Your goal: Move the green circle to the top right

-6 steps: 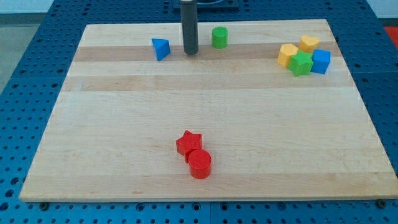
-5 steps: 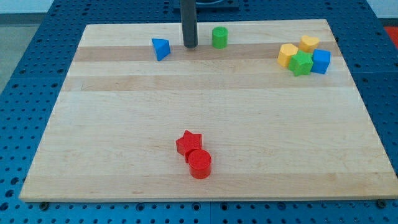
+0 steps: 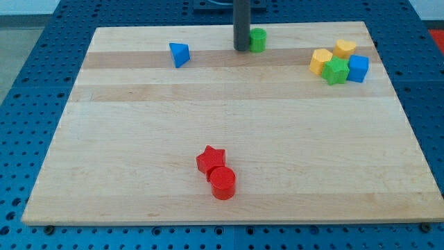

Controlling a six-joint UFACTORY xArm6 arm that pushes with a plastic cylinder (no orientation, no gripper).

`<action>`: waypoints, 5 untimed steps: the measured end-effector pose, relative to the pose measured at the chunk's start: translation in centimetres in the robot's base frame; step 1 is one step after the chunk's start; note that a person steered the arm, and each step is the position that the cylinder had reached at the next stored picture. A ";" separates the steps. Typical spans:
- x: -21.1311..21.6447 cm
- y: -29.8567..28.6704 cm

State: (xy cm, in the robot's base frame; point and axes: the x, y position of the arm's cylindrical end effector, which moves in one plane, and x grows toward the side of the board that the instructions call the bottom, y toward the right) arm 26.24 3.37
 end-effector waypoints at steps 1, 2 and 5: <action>0.0 2.5; 0.0 2.5; -0.3 1.8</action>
